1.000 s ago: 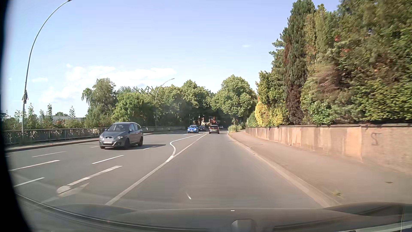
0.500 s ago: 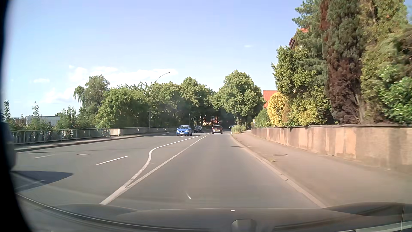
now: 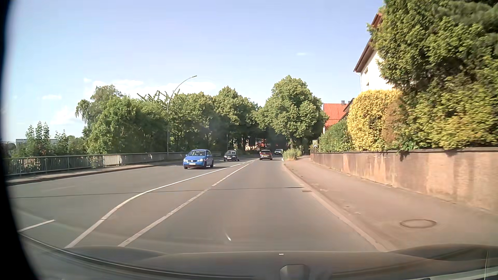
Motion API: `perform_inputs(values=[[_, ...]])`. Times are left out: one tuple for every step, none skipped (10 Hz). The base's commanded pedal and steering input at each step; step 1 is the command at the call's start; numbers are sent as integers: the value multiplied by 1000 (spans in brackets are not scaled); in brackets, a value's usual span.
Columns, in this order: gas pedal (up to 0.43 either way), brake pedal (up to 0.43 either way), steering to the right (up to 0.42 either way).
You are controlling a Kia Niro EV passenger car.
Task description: Follow the waypoints while adhering to traffic rules and regulations
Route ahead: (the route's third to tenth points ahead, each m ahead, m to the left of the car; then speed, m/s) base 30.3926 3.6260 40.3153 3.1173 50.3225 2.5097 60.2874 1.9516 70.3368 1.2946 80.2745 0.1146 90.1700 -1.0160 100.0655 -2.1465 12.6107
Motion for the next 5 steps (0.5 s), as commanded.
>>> perform_inputs(values=[[130, 6, -5], [130, 6, -4], [130, 6, -5], [130, 6, -4], [130, 6, -4]])
